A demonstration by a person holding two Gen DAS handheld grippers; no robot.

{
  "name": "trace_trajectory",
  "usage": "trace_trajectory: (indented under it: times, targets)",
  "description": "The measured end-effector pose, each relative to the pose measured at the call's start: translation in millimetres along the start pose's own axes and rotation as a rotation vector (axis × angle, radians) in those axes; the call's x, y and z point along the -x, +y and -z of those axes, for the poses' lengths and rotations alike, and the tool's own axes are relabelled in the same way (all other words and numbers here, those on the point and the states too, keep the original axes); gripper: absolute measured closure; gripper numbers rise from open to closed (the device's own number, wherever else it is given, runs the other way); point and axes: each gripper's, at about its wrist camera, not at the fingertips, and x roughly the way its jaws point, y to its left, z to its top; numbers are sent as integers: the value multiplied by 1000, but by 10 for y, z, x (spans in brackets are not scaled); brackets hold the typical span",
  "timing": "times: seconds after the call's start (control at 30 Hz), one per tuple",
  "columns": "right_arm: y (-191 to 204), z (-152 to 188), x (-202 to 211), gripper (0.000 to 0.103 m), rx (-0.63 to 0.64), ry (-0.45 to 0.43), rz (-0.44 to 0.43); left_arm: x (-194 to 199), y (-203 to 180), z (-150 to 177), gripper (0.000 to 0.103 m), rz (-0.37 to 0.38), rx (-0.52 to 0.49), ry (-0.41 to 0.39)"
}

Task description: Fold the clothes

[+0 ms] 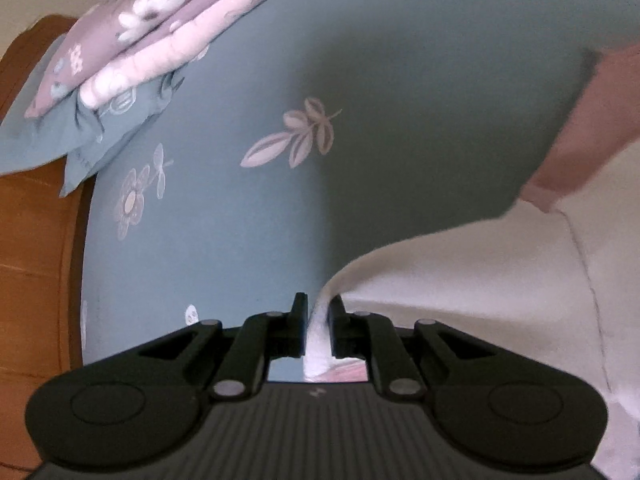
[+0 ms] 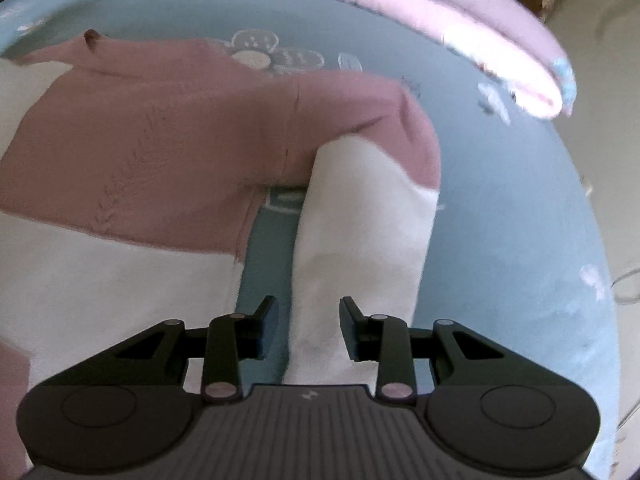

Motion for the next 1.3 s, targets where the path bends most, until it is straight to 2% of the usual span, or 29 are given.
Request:
trace_trajectory:
  times: [0.03, 0.07, 0.13, 0.27, 0.3, 0.37, 0.43, 0.6, 0.73, 0.9, 1.03, 1.17, 1.3]
  targets:
    - [5, 16, -44, 65, -13, 16, -18, -70, -48, 15, 93, -9, -7, 13]
    - [14, 30, -52, 65, -16, 20, -23, -127, -113, 39, 88, -15, -24, 25]
    - [31, 58, -68, 65, -22, 29, -35, -171, -223, 123, 87, -22, -66, 26]
    - [43, 69, -44, 65, -23, 34, -47, -15, -273, 256, 85, -10, -127, -3]
    - [39, 55, -2, 65, -27, 25, -42, 59, -235, 274, 83, 8, -117, -12]
    - [35, 28, 89, 65, -32, 12, -55, 231, -144, 319, 68, 54, -84, -27]
    - [49, 32, 241, 65, -41, -8, -74, 435, -74, 385, 61, 92, -56, -53]
    - [158, 174, 703, 63, -12, -55, -109, 1091, -189, 755, 61, 140, -104, -137]
    - [358, 396, 1133, 62, 124, -126, -120, 1525, -478, 1253, 59, 247, -170, -156]
    - [783, 634, 1533, 59, 241, -207, -230, 1730, -1032, 1948, 59, 424, -177, -133]
    - [1258, 750, 1612, 58, 263, -225, -335, 1624, -1407, 2409, 59, 568, -130, -71]
    - [1828, 771, 1462, 58, 261, -187, -434, 1456, -1546, 2689, 59, 610, -61, -14]
    - [2473, 770, 1407, 58, 318, -172, -523, 1375, -1371, 2888, 59, 638, 32, -1]
